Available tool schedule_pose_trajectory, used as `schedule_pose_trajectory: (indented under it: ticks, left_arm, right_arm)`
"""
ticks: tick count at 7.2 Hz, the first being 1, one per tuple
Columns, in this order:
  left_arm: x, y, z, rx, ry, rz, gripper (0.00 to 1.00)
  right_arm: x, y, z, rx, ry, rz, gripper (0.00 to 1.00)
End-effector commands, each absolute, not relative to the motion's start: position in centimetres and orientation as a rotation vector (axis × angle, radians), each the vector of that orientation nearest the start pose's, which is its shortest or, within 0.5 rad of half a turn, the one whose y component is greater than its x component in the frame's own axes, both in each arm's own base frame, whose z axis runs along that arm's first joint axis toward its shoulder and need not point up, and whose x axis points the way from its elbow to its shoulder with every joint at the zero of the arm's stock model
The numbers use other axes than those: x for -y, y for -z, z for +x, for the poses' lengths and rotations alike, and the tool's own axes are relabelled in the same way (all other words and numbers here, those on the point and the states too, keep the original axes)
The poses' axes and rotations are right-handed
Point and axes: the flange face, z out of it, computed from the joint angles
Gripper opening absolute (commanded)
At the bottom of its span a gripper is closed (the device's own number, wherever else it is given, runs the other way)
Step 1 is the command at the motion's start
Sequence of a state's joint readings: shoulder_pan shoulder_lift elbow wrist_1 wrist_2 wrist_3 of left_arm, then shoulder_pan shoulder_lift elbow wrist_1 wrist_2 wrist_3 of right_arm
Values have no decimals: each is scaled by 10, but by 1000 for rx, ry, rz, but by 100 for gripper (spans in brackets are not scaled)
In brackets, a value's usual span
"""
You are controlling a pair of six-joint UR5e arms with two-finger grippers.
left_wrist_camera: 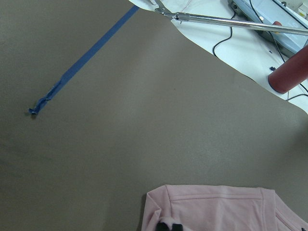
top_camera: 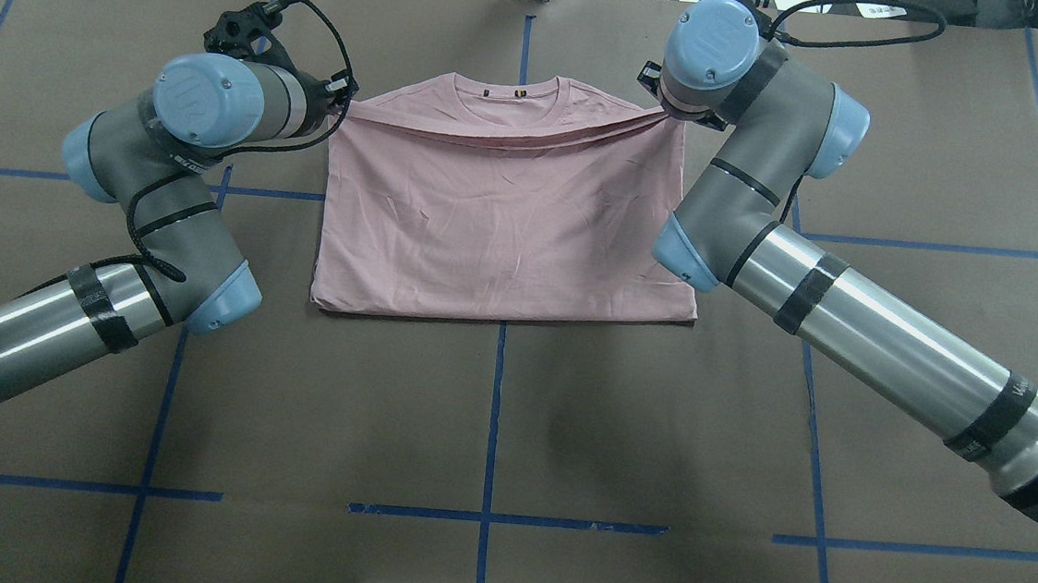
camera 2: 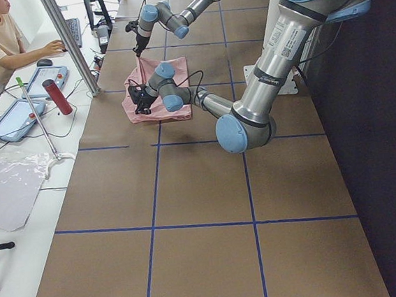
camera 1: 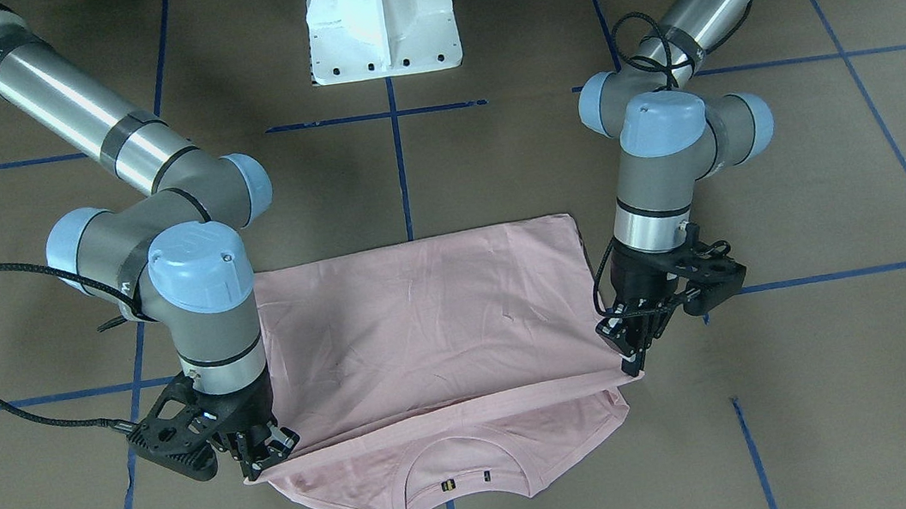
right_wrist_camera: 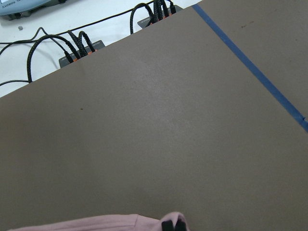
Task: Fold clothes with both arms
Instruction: 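Lift the hem with both grippers and fold it toward the collar, then lower the hem at the collar and open both grippers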
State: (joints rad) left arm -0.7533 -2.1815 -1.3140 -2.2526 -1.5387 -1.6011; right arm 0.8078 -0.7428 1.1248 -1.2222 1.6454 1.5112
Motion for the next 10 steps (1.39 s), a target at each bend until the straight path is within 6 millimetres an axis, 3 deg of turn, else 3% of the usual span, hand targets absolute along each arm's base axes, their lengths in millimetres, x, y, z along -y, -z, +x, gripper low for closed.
schedule_pose_trajectory:
  ticks: [1, 3, 5, 6, 8, 9, 10]
  left_arm:
    - [614, -343, 454, -974, 726, 403, 0]
    - [615, -344, 459, -969, 724, 398, 10]
    - [620, -353, 467, -947, 723, 389, 18]
    - [626, -347, 474, -946, 725, 387, 31]
    - [625, -340, 474, -967, 729, 391, 45]
    - [627, -329, 463, -1014, 725, 419, 45]
    - [640, -316, 436, -1047, 746, 447, 44]
  right_arm:
    - [681, -315, -477, 708, -685, 241, 0]
    - [668, -320, -494, 706, -661, 233, 0]
    - [665, -323, -496, 704, -658, 233, 0]
    - [665, -329, -495, 695, -657, 234, 15]
    - [662, -352, -490, 670, -627, 256, 33]
    - [665, -345, -483, 728, -607, 299, 38]
    - [660, -339, -471, 771, -601, 315, 38]
